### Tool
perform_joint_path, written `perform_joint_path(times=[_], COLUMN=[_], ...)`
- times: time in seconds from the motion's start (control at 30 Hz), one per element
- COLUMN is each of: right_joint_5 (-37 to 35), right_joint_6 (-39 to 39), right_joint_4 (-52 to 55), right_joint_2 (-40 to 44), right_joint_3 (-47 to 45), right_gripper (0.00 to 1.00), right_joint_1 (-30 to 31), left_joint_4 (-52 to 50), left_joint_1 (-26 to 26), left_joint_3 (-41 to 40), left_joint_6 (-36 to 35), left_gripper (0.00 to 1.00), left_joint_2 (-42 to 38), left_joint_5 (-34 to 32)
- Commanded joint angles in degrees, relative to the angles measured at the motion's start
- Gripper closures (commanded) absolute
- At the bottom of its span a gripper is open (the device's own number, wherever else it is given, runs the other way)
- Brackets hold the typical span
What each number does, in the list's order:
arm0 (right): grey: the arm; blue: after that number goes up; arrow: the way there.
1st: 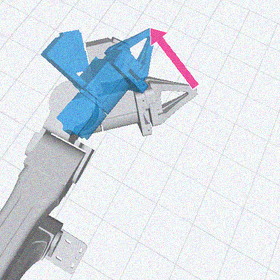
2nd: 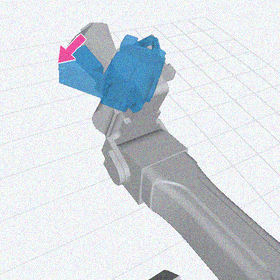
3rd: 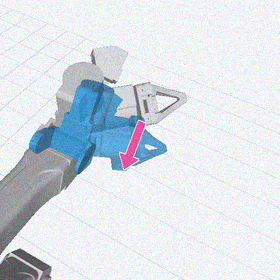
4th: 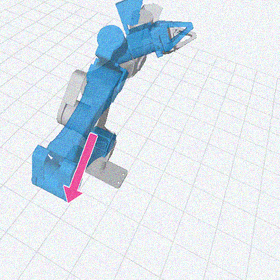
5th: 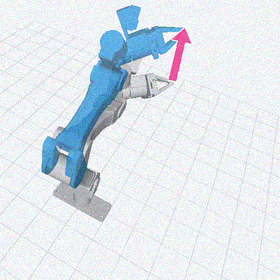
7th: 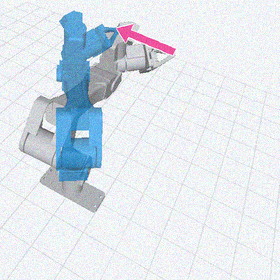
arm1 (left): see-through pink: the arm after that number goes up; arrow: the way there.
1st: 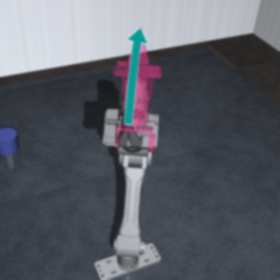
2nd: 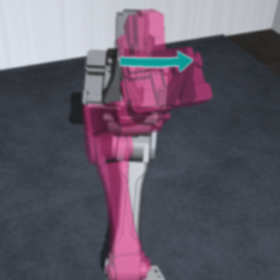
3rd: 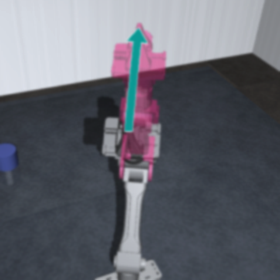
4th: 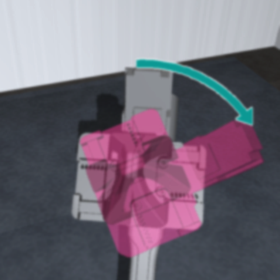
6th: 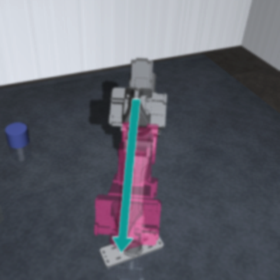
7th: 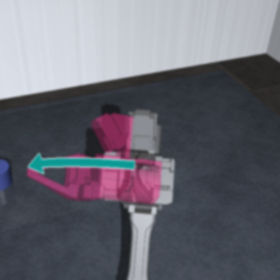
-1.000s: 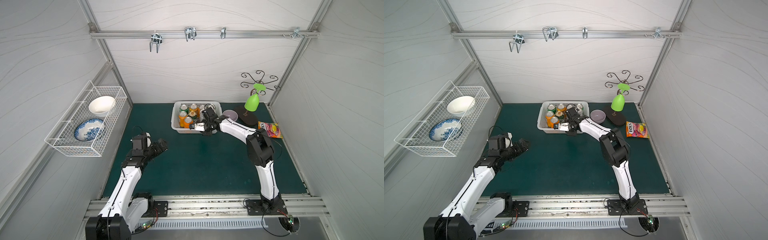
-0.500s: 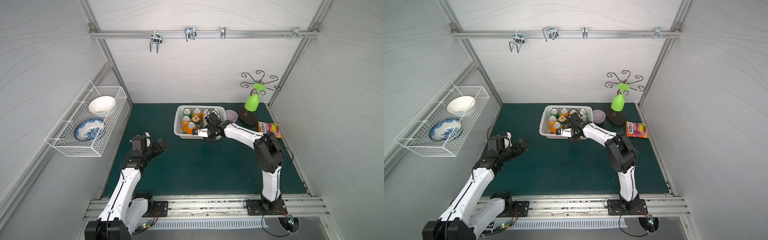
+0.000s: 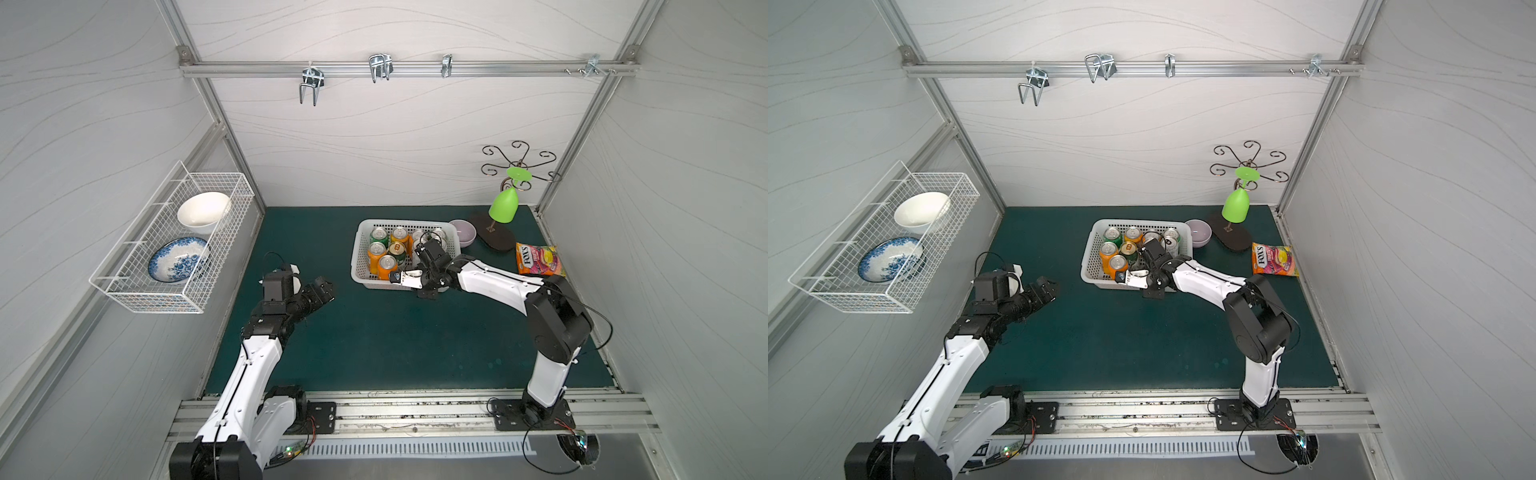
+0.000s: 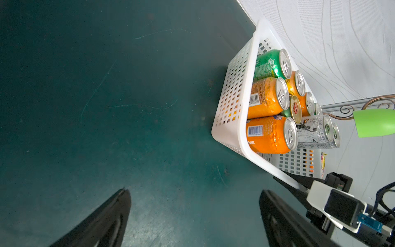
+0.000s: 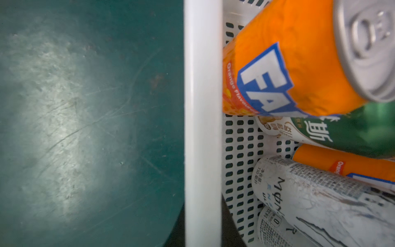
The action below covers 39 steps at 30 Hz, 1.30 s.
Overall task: Take out the drinks from the basket
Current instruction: Move the basket to the center of the board, then pick up the drink from the basket.
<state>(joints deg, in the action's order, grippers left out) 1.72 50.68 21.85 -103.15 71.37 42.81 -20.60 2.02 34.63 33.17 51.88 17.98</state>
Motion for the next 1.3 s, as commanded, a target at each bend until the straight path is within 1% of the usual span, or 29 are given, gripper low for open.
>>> perform_joint_path(times=[0.0,0.13,0.23,0.33,0.5,0.57,0.63,0.73,0.8,0.87,0.9,0.97,1.07,1.17,1.27], right_joint_5=[1.68,1.27,1.12,1.9,3.64,4.45,5.8,9.66,11.01,11.67,12.89,15.08,17.97,21.93,22.65], right_joint_6=[-3.92,-4.71,-5.19,-5.8,-7.54,-8.66,-10.3,-13.74,-18.08,-23.72,-26.76,-32.14,-40.0,-49.63,-54.02], right_joint_4=[4.69,5.19,4.8,4.28,4.58,4.45,4.22,4.36,4.0,4.54,5.22,5.86,4.94,3.45,3.94], right_joint_2=[3.34,3.17,3.22,3.53,5.4,7.31,9.87,15.14,19.06,22.4,23.96,27.41,33.27,38.02,40.19], right_joint_3=[-2.06,-2.75,-3.34,-3.26,-2.4,-2.38,-2.31,-2.38,-2.73,-2.57,-2.48,-3.3,-6.58,-10.51,-13.27], right_gripper=[0.88,0.87,0.81,0.66,0.36,0.27,0.2,0.13,0.09,0.06,0.06,0.01,0.01,0.01,0.01], right_joint_1=[1.15,1.23,1.22,1.22,0.99,0.95,0.7,-0.03,-1.13,-3.29,-5.17,-8.96,-15.69,-23.71,-28.55], left_joint_4=[0.81,0.82,0.82,0.91,0.87,1.21,2.31,6.1,10.0,13.31,14.88,17.5,21.85,24.58,25.47], left_joint_1=[-0.08,-0.07,-0.05,-0.06,-0.09,-0.05,-0.05,-0.08,-0.09,-0.25,-0.56,-1.26,-2.17,-2.72,-3.04], left_joint_3=[1.67,1.67,1.75,1.75,1.84,1.68,1.36,1.65,2.38,3.29,3.8,4.54,5.48,7.06,8.87], left_joint_6=[-0.91,-0.91,-0.91,-0.91,-0.91,-0.67,-0.19,0.93,2.66,4.14,4.71,5.62,7.15,7.94,7.27], left_gripper=[0.02,0.02,0.02,0.02,0.02,0.02,0.02,0.02,0.02,0.01,0.02,0.01,0.01,0.01,0.01], left_joint_2=[-0.28,-0.46,-0.37,-0.37,-0.48,-0.47,-0.08,2.09,5.1,7.98,9.65,12.44,16.82,21.82,26.13], left_joint_5=[-0.4,-0.57,-0.58,-0.57,-0.53,-0.36,0.59,6.03,12.03,16.85,18.33,19.43,19.95,19.72,17.69])
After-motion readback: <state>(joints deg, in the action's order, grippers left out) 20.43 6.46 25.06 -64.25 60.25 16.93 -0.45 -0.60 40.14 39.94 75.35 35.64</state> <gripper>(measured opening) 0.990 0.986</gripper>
